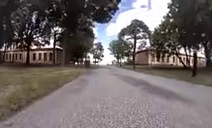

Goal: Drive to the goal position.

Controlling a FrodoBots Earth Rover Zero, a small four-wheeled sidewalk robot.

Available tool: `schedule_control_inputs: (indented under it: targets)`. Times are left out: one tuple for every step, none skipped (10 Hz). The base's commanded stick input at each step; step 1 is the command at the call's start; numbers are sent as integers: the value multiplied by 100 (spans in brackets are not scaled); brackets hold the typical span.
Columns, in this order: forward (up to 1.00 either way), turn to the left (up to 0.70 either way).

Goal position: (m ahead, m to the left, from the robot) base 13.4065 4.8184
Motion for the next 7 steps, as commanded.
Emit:
schedule_control_inputs:
  targets:
    - [70,0]
    - [70,0]
    - [70,0]
    - [70,0]
    - [70,0]
    - [70,0]
    - [70,0]
